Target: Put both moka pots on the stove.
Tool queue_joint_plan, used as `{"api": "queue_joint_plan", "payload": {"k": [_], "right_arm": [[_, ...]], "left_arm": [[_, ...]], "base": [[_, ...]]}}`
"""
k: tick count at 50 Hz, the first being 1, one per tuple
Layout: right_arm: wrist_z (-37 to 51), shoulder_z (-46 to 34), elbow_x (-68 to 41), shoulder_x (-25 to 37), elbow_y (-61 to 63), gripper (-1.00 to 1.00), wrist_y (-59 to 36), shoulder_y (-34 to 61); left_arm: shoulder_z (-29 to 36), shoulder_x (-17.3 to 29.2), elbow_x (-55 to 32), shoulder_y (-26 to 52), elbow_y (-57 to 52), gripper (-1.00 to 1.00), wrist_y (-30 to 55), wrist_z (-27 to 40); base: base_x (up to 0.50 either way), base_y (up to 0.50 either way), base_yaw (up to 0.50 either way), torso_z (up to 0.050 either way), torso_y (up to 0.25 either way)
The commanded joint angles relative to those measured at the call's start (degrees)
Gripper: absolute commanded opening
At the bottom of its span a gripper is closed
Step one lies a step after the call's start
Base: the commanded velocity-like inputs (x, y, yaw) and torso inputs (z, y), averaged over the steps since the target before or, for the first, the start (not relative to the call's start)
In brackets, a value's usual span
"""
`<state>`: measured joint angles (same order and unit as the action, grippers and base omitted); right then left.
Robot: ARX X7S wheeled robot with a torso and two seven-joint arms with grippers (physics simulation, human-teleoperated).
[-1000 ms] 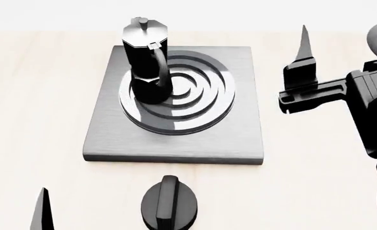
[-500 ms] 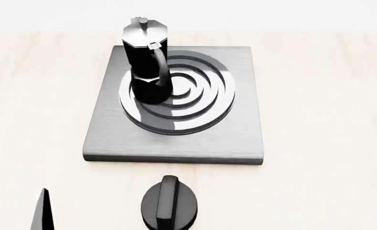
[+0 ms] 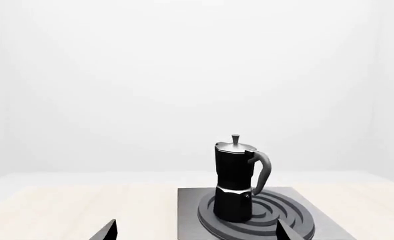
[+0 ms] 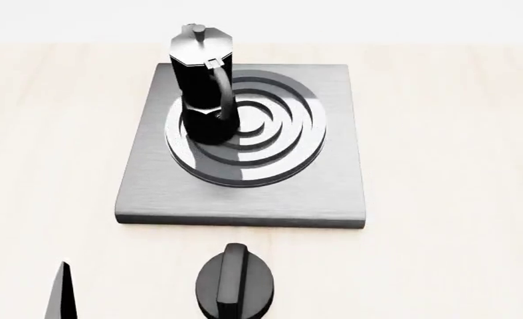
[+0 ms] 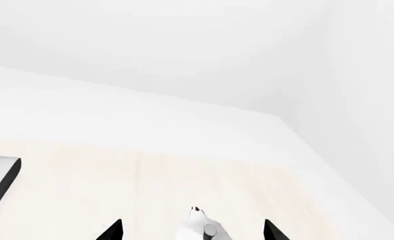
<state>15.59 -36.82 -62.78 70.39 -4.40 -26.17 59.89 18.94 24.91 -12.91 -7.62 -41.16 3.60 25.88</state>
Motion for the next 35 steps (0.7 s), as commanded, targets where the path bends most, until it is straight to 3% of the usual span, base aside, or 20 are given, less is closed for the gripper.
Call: {"api": "queue_joint_plan", "payload": {"k": [1, 9, 35], "right_arm": [[-1.9, -0.8, -0.18, 0.16, -1.54, 1.0, -5.85, 3.14], [-5.86, -2.18, 0.57, -0.68, -5.0, 1.0, -10.07, 5.53], [-10.16, -5.54, 6.54, -6.54, -17.0, 1.0, -9.45, 6.31]], "left_arm": [[0.1, 0.14, -0.08, 0.05, 0.01, 1.0, -0.04, 0.14], [0.31, 0.13, -0.03, 0.21, 0.25, 1.0, -0.02, 0.21], [0.89, 0.25, -0.08, 0.3, 0.89, 1.0, -0.77, 0.2]], "base": [[0.0, 0.0, 0.0, 0.0, 0.0], [0.0, 0.0, 0.0, 0.0, 0.0], [0.0, 0.0, 0.0, 0.0, 0.0]]}}
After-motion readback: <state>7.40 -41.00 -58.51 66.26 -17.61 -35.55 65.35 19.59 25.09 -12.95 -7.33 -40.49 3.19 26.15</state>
